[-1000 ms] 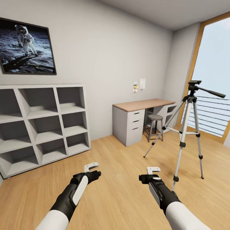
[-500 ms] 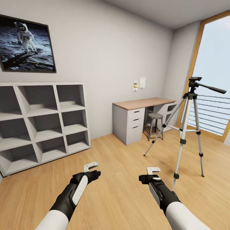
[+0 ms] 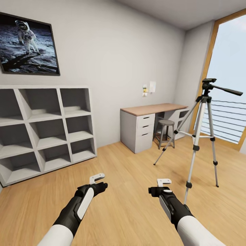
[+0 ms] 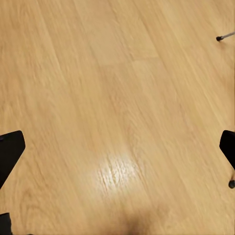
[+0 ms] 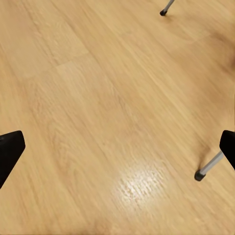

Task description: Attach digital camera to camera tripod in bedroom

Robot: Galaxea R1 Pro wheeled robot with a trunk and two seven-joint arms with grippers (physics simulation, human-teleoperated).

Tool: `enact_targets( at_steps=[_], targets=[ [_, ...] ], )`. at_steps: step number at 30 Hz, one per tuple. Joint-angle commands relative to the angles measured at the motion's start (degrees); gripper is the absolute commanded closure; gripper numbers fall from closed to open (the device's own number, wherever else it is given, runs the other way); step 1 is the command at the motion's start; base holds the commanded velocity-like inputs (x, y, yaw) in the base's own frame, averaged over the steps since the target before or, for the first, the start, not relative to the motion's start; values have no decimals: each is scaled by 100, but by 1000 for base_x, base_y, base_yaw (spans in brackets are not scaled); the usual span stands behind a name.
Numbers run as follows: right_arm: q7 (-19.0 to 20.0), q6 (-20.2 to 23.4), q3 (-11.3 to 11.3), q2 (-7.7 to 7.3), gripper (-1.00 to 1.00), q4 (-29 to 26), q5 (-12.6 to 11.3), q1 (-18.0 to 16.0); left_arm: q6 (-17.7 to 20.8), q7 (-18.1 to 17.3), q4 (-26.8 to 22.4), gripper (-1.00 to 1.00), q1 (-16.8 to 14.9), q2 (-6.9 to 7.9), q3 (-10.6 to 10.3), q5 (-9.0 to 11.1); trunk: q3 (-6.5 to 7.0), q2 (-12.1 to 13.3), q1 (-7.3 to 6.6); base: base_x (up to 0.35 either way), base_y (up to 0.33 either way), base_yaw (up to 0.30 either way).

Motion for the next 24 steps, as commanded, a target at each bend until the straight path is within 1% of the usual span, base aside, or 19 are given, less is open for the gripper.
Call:
enact_targets(
  at_steps=[1,24],
  targets=[
    [5,34,-31,6,-100,-13,50,-2,15,52,-8,-100,-3,2,-13,61,-25,-45,22,0,0,0],
    [11,29,-29,-27,-100,-61,52,-2,15,52,-17,-100,-3,0,-12,61,-438,-967,527,0,0,0]
  ],
)
